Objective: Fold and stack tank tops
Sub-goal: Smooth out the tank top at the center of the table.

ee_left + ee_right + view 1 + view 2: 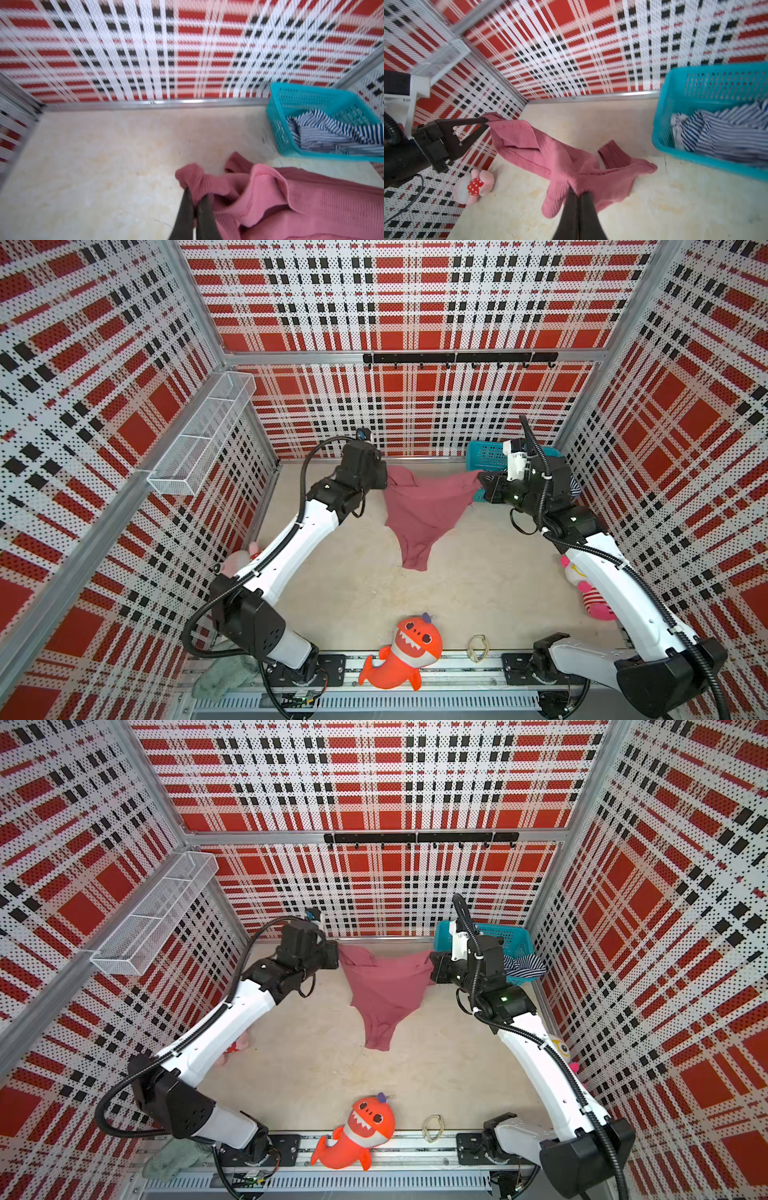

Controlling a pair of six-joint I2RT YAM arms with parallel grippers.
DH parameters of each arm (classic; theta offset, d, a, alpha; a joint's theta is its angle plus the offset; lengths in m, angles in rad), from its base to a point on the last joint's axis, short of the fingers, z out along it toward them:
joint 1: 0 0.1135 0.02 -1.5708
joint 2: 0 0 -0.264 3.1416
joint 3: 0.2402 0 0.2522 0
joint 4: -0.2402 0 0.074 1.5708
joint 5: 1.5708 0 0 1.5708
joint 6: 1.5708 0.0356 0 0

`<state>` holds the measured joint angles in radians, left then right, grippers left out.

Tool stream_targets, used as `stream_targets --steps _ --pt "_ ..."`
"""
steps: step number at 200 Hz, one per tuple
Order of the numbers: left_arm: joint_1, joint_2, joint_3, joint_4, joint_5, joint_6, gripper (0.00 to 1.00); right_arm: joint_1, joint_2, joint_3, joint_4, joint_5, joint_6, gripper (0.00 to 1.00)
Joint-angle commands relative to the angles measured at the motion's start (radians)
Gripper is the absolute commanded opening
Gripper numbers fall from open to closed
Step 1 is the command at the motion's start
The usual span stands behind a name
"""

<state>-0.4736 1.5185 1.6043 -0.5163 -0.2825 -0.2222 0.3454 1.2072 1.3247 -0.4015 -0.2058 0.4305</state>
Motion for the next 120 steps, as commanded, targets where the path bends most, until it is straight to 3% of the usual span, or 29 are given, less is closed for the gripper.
stream_targets --steps 1,54,80,120 --pt "0.034 -0.060 0.149 -0.081 -0.087 0.126 0.00 0.010 0.004 0.109 0.058 -0.068 -0.067 0.00" --pt "0.061 -0.114 0.400 -0.197 -0.189 0.223 0.00 0.048 -0.025 0.303 -0.058 -0.145 -0.154 0.00" --pt "0.069 -0.154 0.425 -0.218 -0.225 0.250 0.00 0.072 -0.074 0.322 -0.068 -0.128 -0.158 0.00" --pt "0.205 -0.151 0.365 -0.236 -0.005 0.220 0.00 0.072 -0.046 0.328 -0.114 -0.053 -0.157 0.00"
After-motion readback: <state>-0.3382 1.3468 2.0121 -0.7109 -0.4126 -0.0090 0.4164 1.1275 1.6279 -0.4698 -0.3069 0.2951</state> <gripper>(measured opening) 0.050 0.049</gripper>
